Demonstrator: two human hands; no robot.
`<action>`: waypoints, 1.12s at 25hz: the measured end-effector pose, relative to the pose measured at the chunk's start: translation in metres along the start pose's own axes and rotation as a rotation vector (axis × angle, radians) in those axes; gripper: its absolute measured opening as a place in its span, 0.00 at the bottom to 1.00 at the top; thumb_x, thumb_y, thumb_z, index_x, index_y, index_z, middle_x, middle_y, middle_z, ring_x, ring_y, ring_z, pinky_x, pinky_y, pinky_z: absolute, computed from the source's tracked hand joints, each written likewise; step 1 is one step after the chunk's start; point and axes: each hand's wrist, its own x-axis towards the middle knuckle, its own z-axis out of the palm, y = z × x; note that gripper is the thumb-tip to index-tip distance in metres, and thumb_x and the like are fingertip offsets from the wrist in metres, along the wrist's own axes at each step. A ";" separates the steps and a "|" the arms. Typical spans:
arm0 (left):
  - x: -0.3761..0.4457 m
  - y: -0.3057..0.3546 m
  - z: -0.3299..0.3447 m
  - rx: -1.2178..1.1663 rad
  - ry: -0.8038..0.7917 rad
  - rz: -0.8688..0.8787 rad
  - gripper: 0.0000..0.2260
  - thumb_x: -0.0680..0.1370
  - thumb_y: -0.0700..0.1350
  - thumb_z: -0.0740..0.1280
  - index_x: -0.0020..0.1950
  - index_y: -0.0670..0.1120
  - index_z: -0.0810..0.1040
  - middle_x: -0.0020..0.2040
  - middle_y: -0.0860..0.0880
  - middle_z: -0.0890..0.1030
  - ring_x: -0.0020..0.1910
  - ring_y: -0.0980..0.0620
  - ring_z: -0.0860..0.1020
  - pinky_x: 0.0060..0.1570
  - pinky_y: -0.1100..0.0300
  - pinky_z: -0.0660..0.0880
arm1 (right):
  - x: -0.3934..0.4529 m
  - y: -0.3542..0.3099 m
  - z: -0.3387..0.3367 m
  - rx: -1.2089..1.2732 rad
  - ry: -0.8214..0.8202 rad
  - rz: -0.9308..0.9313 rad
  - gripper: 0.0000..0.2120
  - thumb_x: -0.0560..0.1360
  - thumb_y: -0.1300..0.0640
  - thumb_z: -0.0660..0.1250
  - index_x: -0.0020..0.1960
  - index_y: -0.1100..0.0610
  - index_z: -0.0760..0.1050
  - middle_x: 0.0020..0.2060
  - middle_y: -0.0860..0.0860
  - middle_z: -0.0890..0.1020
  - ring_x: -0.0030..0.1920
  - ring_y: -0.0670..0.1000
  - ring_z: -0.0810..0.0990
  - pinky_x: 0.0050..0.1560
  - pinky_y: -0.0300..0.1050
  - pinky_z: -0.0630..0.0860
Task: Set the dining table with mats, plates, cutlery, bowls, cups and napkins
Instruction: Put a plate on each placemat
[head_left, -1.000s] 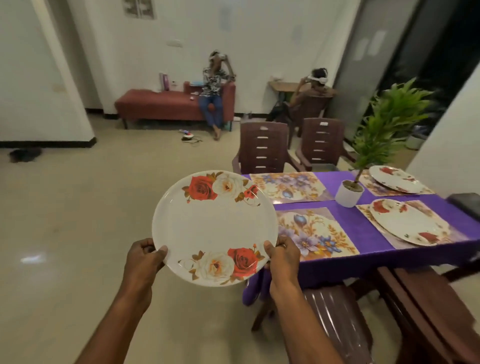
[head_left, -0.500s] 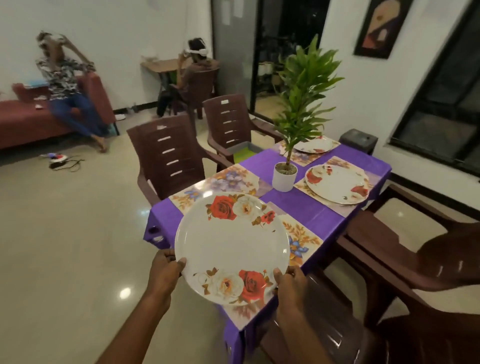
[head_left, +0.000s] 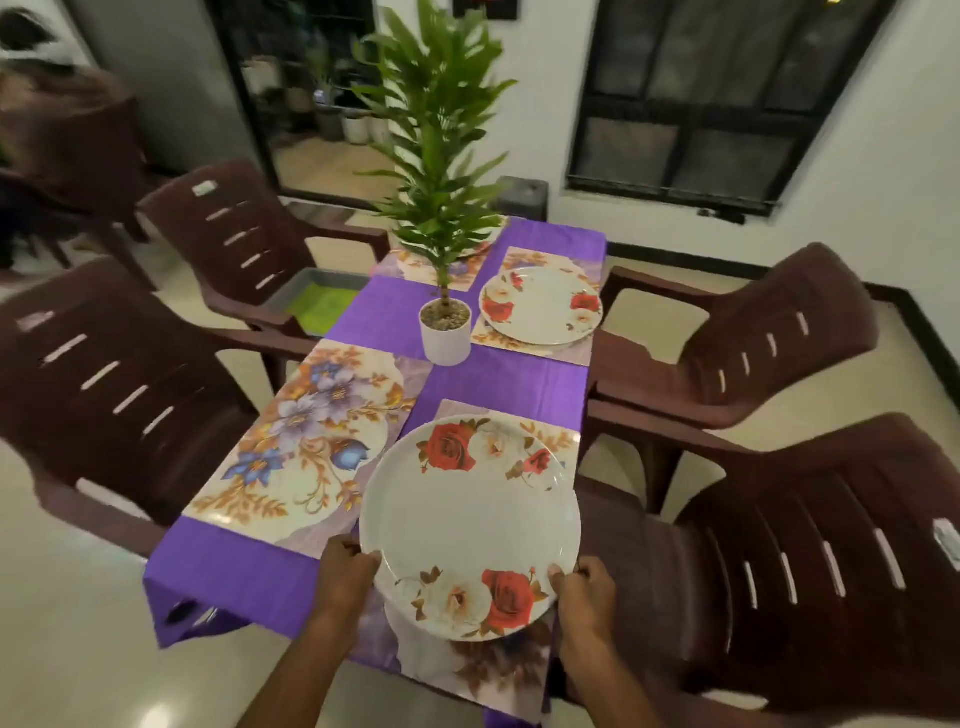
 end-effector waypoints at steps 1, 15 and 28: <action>0.009 -0.001 0.001 0.026 -0.040 -0.008 0.13 0.66 0.36 0.71 0.49 0.36 0.80 0.44 0.37 0.84 0.44 0.38 0.83 0.42 0.43 0.83 | -0.004 0.007 0.002 0.006 0.032 0.025 0.05 0.73 0.67 0.70 0.42 0.62 0.75 0.38 0.59 0.83 0.40 0.59 0.83 0.40 0.55 0.81; 0.041 -0.041 -0.024 0.146 -0.259 -0.029 0.09 0.77 0.31 0.68 0.56 0.37 0.75 0.50 0.41 0.82 0.50 0.44 0.82 0.37 0.57 0.78 | -0.046 0.074 0.032 -0.004 0.278 0.162 0.05 0.74 0.66 0.71 0.43 0.60 0.75 0.41 0.58 0.83 0.44 0.60 0.84 0.49 0.64 0.82; 0.037 -0.032 -0.031 0.409 -0.170 0.188 0.09 0.76 0.44 0.76 0.49 0.46 0.76 0.44 0.50 0.81 0.45 0.48 0.80 0.44 0.57 0.76 | -0.039 0.074 0.046 0.018 0.369 0.090 0.05 0.77 0.67 0.68 0.50 0.64 0.73 0.41 0.59 0.80 0.41 0.56 0.80 0.36 0.44 0.74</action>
